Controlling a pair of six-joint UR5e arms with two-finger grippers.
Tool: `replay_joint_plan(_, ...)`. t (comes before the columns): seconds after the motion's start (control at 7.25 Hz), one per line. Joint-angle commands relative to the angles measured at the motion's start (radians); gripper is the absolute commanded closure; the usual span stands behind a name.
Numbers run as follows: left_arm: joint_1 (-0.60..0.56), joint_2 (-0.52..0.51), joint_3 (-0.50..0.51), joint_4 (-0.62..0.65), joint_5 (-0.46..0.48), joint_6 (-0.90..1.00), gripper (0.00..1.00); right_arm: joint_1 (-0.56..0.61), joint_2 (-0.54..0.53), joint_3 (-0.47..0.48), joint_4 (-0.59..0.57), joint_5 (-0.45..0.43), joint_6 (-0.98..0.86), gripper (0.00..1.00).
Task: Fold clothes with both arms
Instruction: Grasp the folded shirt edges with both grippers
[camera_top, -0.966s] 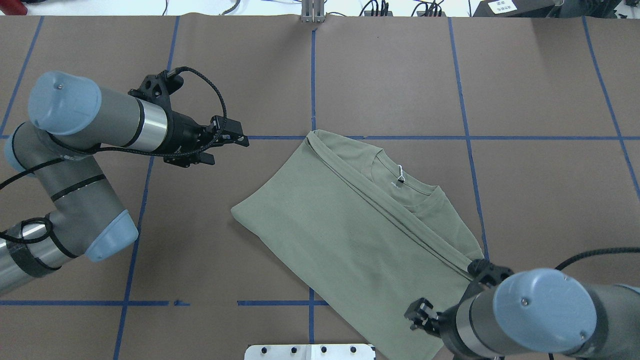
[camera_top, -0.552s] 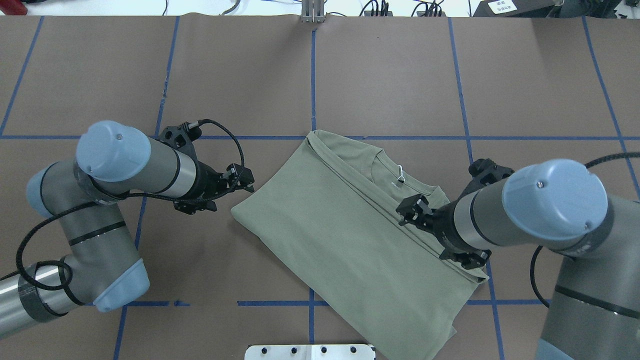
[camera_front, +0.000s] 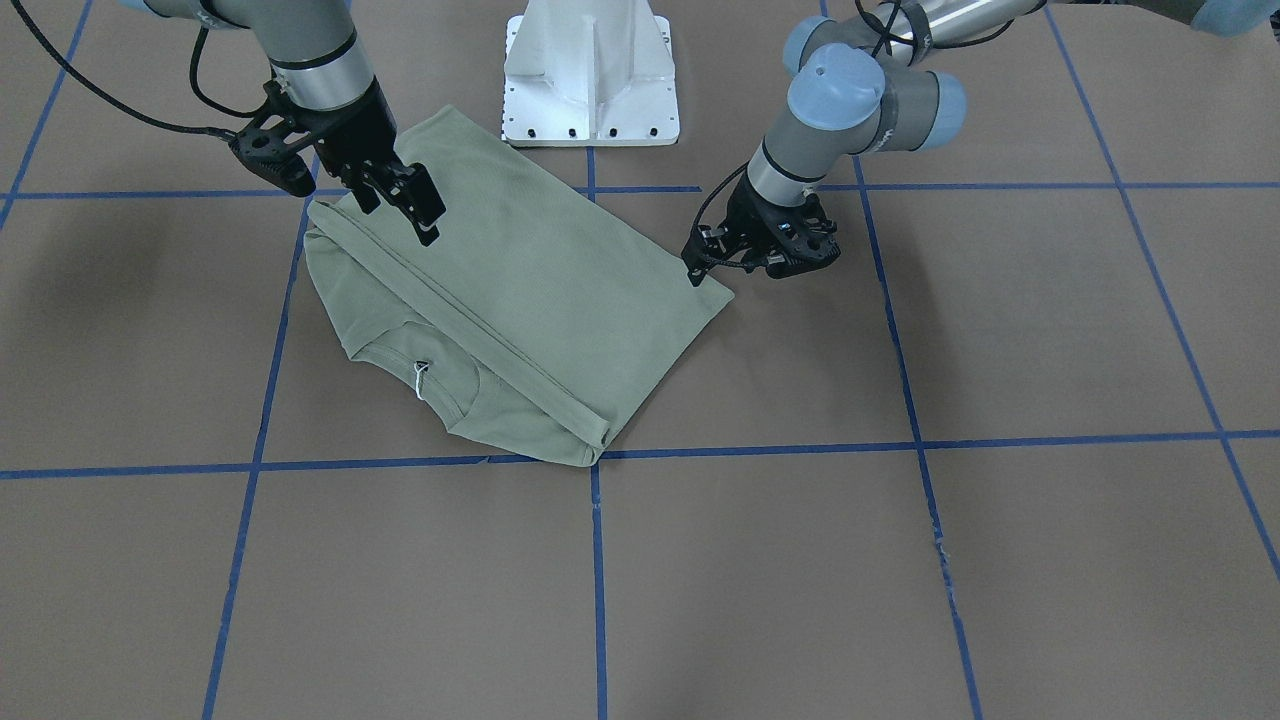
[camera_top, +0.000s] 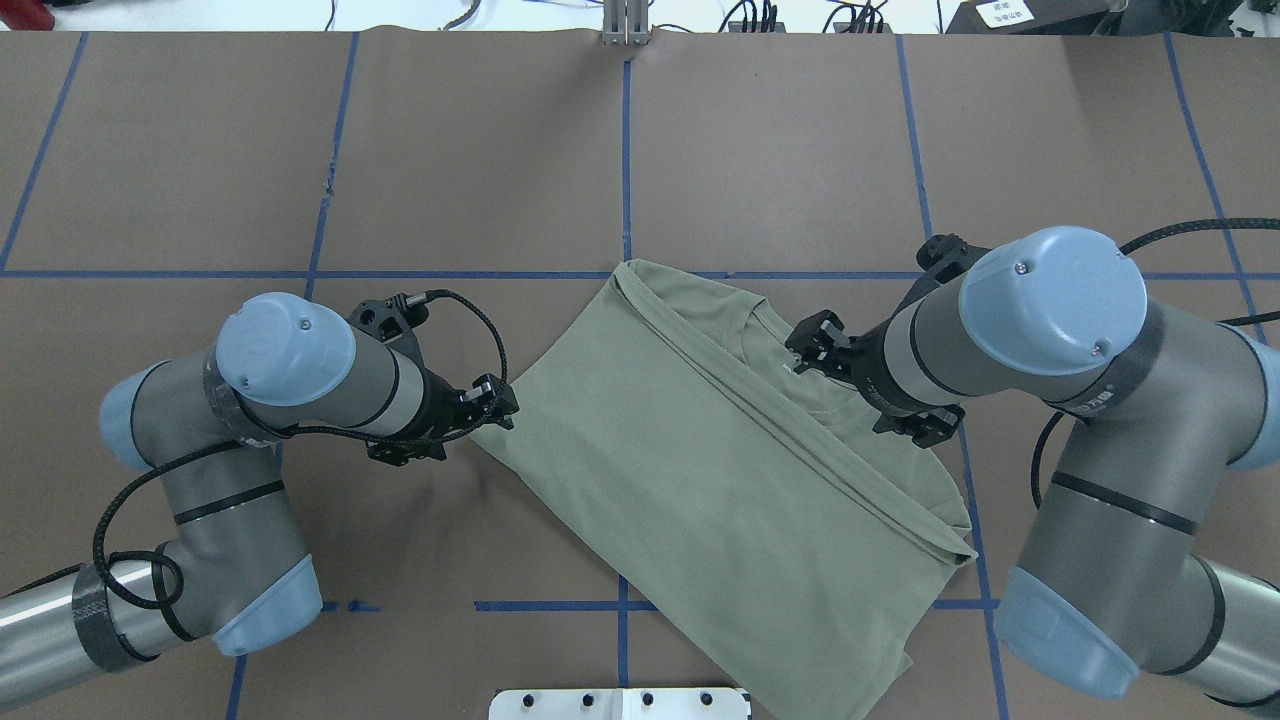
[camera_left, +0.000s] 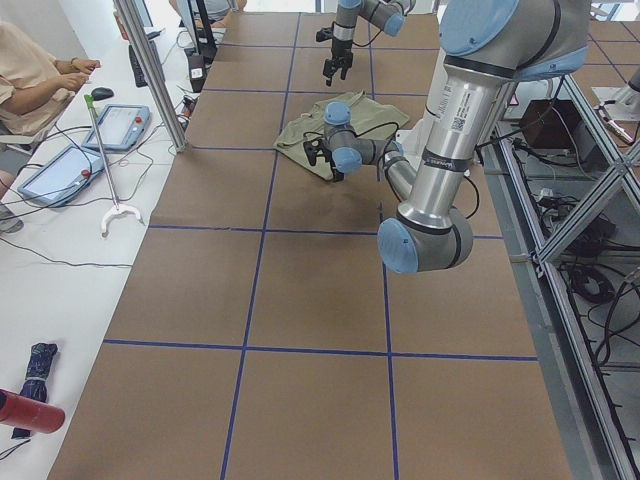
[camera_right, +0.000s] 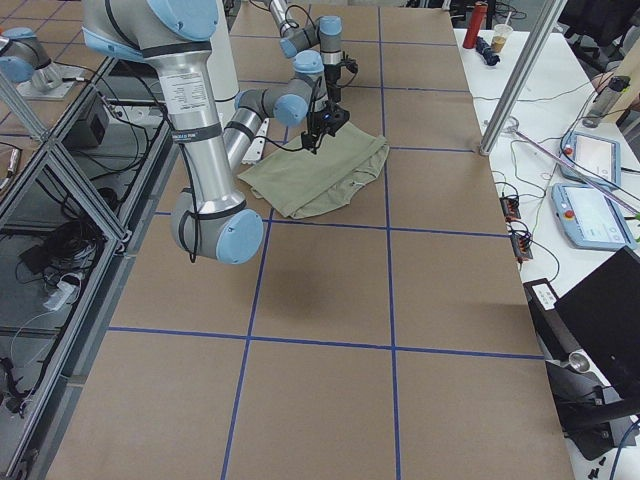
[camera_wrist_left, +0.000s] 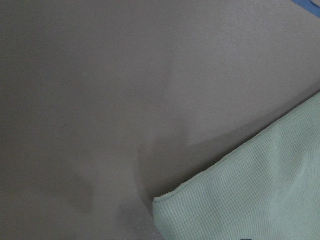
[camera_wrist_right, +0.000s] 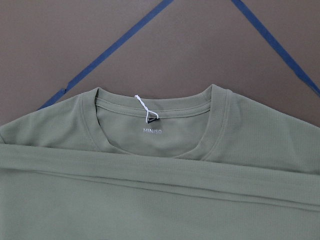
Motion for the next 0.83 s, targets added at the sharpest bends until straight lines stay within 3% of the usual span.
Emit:
replay_joint_plan(0.0, 0.001, -0.015, 0.001, 0.001, -0.001, -0.002, 0.42, 0.011, -0.002, -0.053, 0.095, -0.001, -0.013, 0.0)
replay_joint_plan(0.69, 0.001, -0.024, 0.037, -0.004, -0.003, 0.001, 0.55, 0.009, -0.001, -0.063, 0.097, 0.001, -0.014, 0.0)
